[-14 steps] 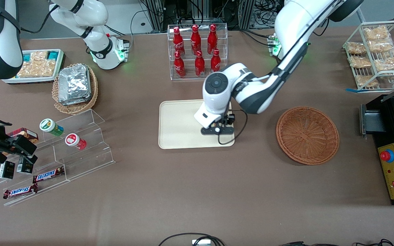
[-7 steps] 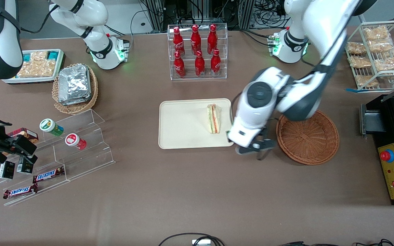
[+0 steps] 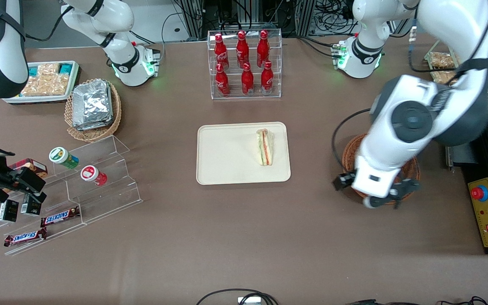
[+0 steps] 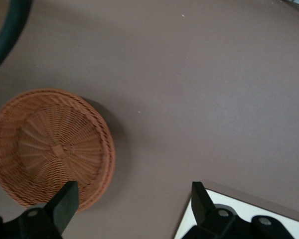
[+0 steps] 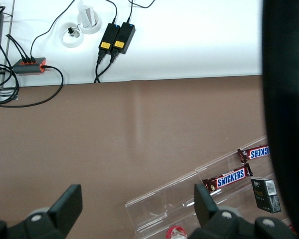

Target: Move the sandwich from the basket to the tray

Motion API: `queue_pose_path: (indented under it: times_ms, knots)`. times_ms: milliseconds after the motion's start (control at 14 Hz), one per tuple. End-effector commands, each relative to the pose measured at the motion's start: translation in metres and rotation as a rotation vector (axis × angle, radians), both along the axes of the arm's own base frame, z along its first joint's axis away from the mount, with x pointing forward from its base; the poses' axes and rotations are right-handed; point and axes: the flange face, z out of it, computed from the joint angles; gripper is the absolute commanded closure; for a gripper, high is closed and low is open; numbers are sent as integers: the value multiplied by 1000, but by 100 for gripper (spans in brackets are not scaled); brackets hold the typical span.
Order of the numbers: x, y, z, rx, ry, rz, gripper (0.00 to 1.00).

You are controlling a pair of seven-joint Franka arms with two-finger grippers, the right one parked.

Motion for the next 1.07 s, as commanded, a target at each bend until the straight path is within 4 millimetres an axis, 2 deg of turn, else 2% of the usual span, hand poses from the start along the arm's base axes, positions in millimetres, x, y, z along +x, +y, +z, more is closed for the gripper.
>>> queue_pose_path:
  times_ms: [0,214,286,357,500,643,786,1000]
  knots:
    - [-5,46,28,-18,31,-57,0]
    - [-16,110,58,-47,78,-161,0]
    - [-20,140,68,-42,85,-181,0]
    - [-28,154,76,-57,87,-213,0]
    - [-45,197,92,-82,82,-253,0]
    - [-63,227,110,-94,80,-328,0]
    - [-78,241,129,-89,76,-395,0]
    - [-91,228,148,-62,61,-414,0]
